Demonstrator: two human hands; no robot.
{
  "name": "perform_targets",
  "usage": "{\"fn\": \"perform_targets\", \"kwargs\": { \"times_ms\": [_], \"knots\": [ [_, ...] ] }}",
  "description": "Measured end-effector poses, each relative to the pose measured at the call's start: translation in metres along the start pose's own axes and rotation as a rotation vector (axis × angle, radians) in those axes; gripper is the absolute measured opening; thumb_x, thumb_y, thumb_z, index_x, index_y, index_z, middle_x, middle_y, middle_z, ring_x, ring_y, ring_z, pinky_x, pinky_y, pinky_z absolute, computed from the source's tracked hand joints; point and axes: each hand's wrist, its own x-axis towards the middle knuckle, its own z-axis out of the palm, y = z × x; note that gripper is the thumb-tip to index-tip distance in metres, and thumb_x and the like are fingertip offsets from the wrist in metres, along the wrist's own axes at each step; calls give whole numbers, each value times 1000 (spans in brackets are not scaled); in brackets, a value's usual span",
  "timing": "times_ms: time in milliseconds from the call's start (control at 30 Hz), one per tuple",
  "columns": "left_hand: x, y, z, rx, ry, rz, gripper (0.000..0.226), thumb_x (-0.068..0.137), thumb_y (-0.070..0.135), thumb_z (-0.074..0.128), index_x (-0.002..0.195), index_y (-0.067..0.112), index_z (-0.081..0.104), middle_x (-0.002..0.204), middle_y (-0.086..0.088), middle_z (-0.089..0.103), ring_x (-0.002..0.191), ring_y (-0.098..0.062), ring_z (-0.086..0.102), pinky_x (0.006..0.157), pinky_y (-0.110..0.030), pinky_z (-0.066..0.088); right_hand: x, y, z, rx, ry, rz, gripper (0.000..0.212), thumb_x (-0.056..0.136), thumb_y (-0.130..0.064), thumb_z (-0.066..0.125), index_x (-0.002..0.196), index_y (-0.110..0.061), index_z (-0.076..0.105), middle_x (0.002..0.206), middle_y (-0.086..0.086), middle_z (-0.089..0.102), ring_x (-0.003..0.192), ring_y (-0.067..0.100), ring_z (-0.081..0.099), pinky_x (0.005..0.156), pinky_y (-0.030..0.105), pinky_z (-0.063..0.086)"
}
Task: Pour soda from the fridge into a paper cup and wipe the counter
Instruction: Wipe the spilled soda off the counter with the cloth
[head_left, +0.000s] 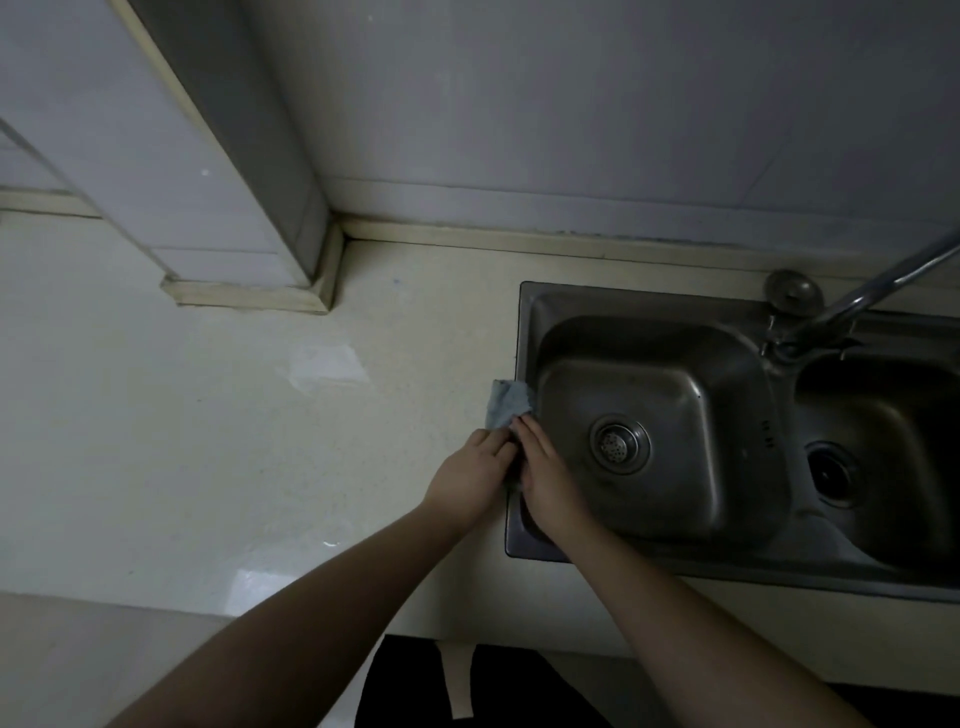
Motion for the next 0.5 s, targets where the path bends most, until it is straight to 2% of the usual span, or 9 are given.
{"fn": "perform_targets", "kwargs": {
  "times_ms": [67,133,200,267,333,433,500],
  "knots": [
    [2,4,3,-4,-5,13,41,85,11,65,125,4,61,128,-16,59,107,-33,56,78,-41,57,1,-4,-1,-2,123,30,38,98,-2,44,134,-11,51,141,-8,45,130,4,41,98,-2,24],
    [4,6,4,-7,-13,27,39,86,11,62,124,3,61,126,-17,59,106,-33,56,78,-42,56,-2,-8,-3,51,214,130,26,97,-13,50,118,-16,65,120,-13,64,115,3,56,96,12,39],
    [6,4,0,-17,-10,42,36,88,11,59,123,4,61,122,-17,61,104,-33,56,79,-42,55,-1,-21,-6,49,238,195,22,95,-13,53,108,-16,70,109,-6,70,110,8,60,92,19,42],
    [9,-4,-10,-22,11,56,33,89,12,58,121,5,62,116,-16,63,99,-32,58,77,-39,52,3,-35,-9,57,230,180,31,95,-3,48,121,-12,63,127,0,61,121,12,52,98,15,36],
    [10,-18,-25,-40,61,67,29,88,12,59,117,7,64,109,-15,65,94,-30,60,75,-38,52,13,-45,-9,110,241,182,39,95,2,47,132,-6,53,141,7,48,131,17,43,106,16,27],
    [5,-47,-58,-62,163,63,21,87,15,61,107,10,66,99,-11,66,89,-25,60,74,-37,51,38,-79,-9,131,273,80,43,94,3,48,136,-3,48,145,13,44,135,22,40,113,27,26],
    [-8,-69,-85,-73,235,33,16,85,16,62,100,12,66,94,-7,65,86,-22,59,73,-33,49,54,-110,-4,80,249,-32,43,94,2,46,138,-2,46,146,12,42,136,21,38,113,27,25]
  ]
}}
